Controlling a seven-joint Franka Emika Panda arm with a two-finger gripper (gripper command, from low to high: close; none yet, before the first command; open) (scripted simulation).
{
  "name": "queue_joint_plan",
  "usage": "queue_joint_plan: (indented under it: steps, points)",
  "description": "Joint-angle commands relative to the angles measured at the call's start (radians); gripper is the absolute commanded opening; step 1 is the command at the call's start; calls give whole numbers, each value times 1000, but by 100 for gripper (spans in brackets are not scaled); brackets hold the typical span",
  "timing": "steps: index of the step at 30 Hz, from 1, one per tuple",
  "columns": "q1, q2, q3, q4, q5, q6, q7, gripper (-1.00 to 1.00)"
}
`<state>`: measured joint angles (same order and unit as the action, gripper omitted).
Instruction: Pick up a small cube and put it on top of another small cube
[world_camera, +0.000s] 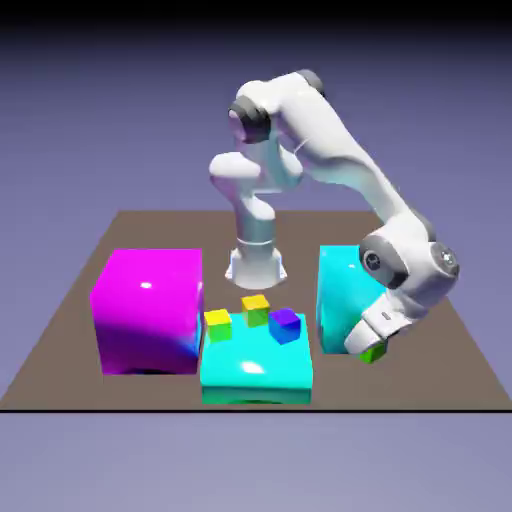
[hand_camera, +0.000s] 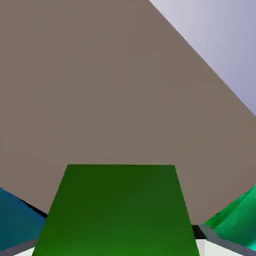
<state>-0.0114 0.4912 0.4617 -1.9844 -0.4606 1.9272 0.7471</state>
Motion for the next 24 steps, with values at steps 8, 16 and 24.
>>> queue_joint_plan:
  steps: [8, 16, 24]
  points:
    - [-47, -271, -254, -189, 28, 27, -340, -100]
    - [-19, -513, -478, -359, 128, 49, -554, -100]
    - [-35, -447, -496, -428, 90, 185, -527, 100]
